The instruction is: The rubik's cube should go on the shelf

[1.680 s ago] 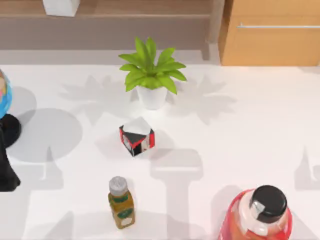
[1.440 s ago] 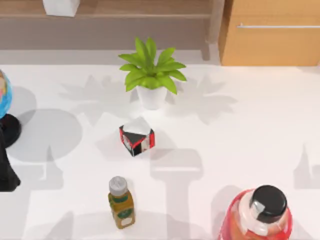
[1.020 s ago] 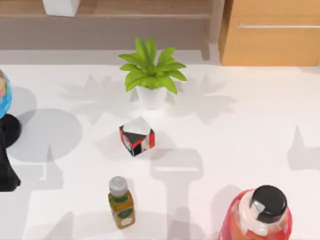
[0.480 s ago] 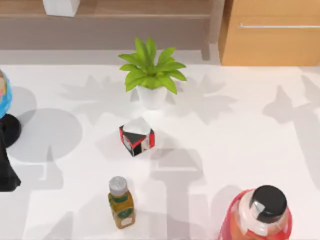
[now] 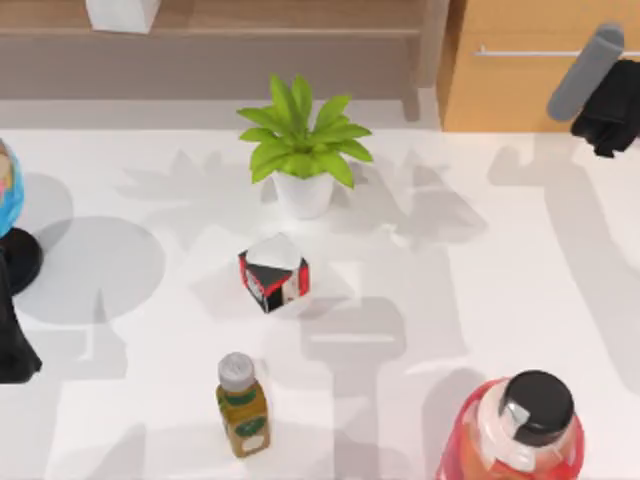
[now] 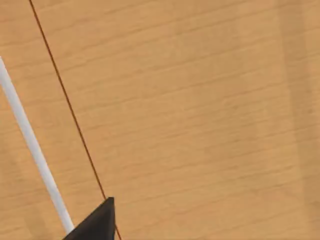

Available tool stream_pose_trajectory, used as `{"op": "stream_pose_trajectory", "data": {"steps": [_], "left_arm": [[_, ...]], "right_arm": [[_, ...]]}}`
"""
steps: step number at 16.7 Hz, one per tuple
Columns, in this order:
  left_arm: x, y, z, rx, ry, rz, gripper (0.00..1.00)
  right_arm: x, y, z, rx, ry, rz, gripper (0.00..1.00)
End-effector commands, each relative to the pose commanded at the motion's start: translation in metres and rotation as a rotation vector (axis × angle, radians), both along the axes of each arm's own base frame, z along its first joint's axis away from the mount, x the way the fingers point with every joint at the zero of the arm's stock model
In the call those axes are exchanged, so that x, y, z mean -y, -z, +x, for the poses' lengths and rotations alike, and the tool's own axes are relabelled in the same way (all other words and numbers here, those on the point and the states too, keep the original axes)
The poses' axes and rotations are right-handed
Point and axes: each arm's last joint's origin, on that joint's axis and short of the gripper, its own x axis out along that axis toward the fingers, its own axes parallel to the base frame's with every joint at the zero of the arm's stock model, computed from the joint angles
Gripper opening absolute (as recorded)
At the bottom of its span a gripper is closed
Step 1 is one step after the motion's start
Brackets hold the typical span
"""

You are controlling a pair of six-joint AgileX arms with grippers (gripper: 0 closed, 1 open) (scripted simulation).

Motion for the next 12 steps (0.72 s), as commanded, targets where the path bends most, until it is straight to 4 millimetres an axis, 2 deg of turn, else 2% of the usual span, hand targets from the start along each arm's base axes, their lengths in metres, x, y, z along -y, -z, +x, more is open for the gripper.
{"op": "stream_pose_trajectory", "data": {"steps": [3,6,8,12], "left_arm": [[0.0,0.0,0.0,0.0,0.0,0.0,1.0],[0.0,0.0,0.0,0.0,0.0,0.0,1.0],[0.0,0.0,0.0,0.0,0.0,0.0,1.0],[0.0,0.0,0.0,0.0,0.0,0.0,1.0]], "right_arm": [[-0.008,0.04,0.026,-0.002,0.013,-0.136,1.0],[-0.012,0.072,0.04,-0.004,0.024,-0.226,1.0],[-0.013,0.083,0.043,-0.005,0.028,-0.255,1.0],[-0.013,0.085,0.044,-0.006,0.029,-0.26,1.0]]}}
